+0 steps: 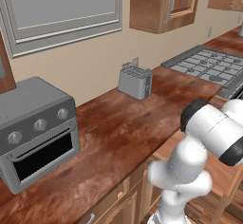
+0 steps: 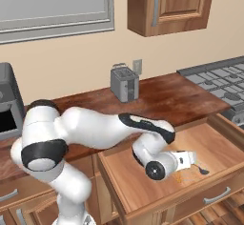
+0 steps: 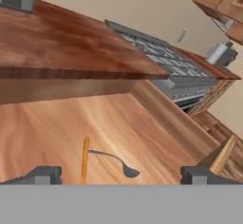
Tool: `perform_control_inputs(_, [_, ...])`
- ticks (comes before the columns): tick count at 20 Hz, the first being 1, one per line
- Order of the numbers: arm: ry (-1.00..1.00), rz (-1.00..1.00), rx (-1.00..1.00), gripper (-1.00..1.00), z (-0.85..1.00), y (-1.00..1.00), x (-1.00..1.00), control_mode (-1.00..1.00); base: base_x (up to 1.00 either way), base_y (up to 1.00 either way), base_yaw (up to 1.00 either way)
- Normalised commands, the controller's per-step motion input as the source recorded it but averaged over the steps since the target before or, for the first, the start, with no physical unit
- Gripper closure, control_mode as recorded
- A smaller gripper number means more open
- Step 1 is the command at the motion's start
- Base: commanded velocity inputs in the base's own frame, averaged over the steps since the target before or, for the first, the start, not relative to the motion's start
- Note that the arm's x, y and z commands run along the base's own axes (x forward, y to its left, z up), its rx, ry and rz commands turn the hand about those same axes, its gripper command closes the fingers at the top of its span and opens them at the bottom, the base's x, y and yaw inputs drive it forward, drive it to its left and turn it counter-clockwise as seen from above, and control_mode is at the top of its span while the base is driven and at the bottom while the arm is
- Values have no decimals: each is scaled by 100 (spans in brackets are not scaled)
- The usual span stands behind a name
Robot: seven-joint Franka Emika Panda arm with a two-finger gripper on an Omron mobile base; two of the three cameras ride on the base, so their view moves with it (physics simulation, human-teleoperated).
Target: Organize the utensils by type. Pick up the wooden spoons from the counter and place them in the open cabinet. Then pick up the metallic utensils from the counter and place them in the open drawer.
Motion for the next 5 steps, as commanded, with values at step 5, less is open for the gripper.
perform_control_inputs(5, [30, 22, -60, -100, 91, 41, 0, -100, 0, 0, 0])
